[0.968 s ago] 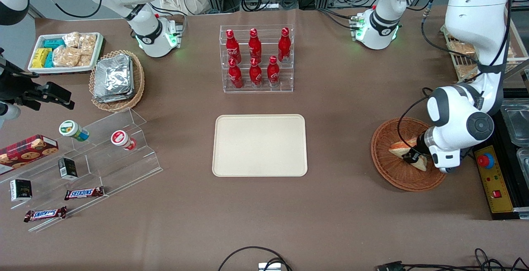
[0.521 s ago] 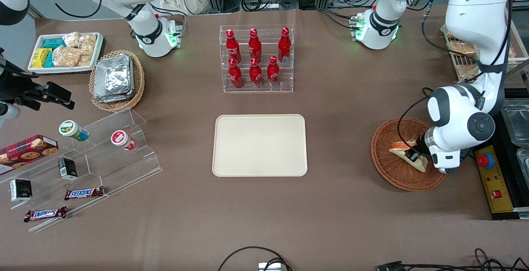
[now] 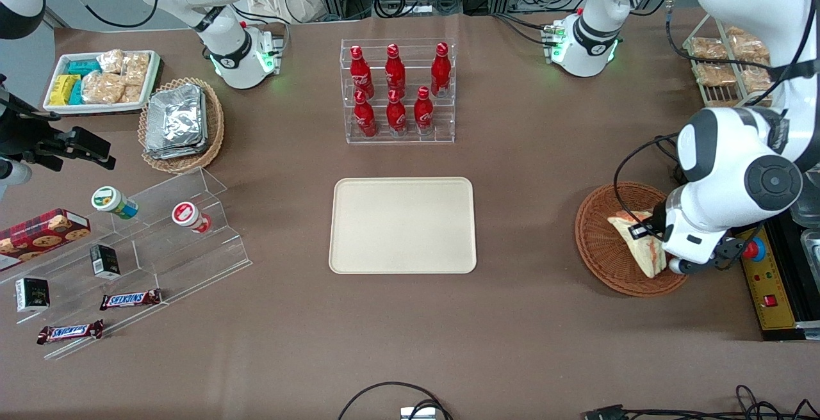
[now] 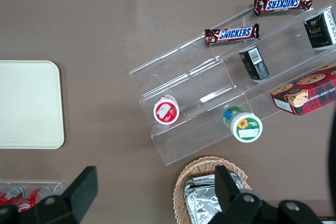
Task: Place sandwich from basket to tray
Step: 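Lift the sandwich and carry it with the left gripper over the tray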
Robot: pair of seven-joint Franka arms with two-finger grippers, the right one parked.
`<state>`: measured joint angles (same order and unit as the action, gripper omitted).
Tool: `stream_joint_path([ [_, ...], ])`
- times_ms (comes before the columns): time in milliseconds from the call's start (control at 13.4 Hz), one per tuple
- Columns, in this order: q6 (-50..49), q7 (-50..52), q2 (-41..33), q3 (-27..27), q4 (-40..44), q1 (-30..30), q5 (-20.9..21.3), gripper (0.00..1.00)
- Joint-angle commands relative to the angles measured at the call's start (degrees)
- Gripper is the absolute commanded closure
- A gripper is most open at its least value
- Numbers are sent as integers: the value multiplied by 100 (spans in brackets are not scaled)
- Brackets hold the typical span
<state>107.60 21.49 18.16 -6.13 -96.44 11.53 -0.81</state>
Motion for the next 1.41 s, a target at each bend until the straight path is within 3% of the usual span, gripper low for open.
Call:
stream_joint_path([
  [0,-1273,-242,153,338,1368,208,151,100],
  [223,-2207,-216,530,840,2556,541,169,100],
  [372,-2305,-120,793,1024,2867,814,143,100],
  [745,-1683,1556,1443,1667,2885,1184,186,100],
  [1043,-787,2094,2164,1852,2579,1614,1099,100],
  [1340,224,2139,2639,1852,2331,1764,1232,100],
])
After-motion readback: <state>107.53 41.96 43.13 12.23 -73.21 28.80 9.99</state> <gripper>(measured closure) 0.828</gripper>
